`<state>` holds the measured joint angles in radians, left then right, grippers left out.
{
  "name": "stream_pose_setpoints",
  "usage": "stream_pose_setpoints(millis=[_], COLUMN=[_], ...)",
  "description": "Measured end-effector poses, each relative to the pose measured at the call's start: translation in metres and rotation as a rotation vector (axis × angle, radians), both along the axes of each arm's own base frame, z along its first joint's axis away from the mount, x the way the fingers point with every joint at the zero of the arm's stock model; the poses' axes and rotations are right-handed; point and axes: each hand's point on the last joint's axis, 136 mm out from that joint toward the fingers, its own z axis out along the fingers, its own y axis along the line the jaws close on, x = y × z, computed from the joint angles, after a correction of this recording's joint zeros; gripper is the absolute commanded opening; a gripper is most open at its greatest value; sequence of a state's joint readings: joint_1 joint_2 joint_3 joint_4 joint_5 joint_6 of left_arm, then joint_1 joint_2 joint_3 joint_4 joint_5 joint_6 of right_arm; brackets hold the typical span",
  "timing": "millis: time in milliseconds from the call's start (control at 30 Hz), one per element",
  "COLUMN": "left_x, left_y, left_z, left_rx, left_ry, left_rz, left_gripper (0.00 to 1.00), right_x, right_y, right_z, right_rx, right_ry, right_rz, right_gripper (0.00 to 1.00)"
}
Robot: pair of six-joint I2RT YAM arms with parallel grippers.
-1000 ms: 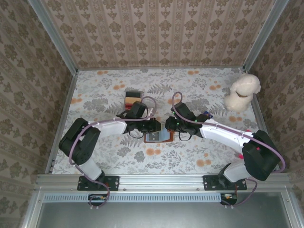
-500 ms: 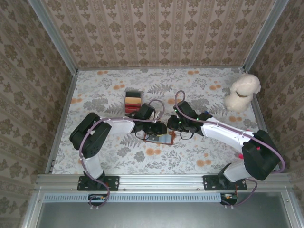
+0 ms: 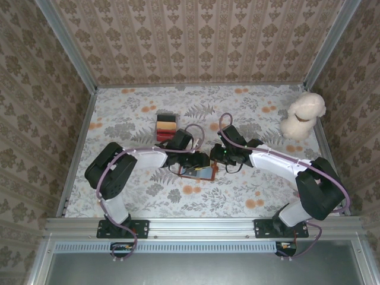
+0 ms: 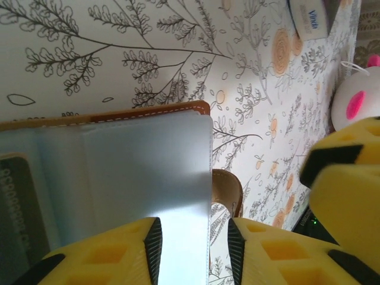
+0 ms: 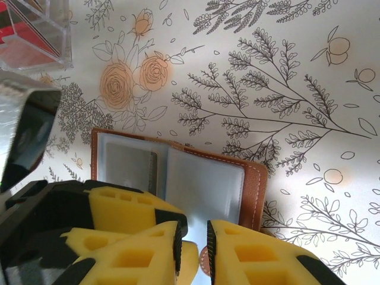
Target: Take the credit cards out of the card holder
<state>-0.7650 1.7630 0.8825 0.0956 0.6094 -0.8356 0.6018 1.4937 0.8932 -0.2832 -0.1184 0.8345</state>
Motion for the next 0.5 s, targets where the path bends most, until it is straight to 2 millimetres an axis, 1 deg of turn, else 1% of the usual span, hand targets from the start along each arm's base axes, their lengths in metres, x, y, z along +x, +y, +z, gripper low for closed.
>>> stream_pose_setpoints(millis=[133,267,400,500], left_x=[-0.003,-0.007,-0.008,-0.008], left_y=[0.003,0.007,0.01,0.02], left_z=[0.004,-0.003,-0.005,-0.002], left_rx=[-0.016,-0.007,0.002,0.03], left_ry=[-0.011,0.001,0.005,0.007], left_rz=[0.004,0.008,0.015,0.036], left_gripper=[0.26,0.21,0.2,0.22], right_x=[0.001,0.002,-0.001,-0.002], right_y=[0.005,0.012,0.021,0.028], right_z=[0.003,-0.001,-0.011,-0.014], right_rx=[0.019,0.028,0.021,0.021], right_ry=[0.005,0.026,0.055,0.065], right_rz=[0.007,0.021,0.047,0.063], right_gripper=[0.13,0.11,0.11,0.11])
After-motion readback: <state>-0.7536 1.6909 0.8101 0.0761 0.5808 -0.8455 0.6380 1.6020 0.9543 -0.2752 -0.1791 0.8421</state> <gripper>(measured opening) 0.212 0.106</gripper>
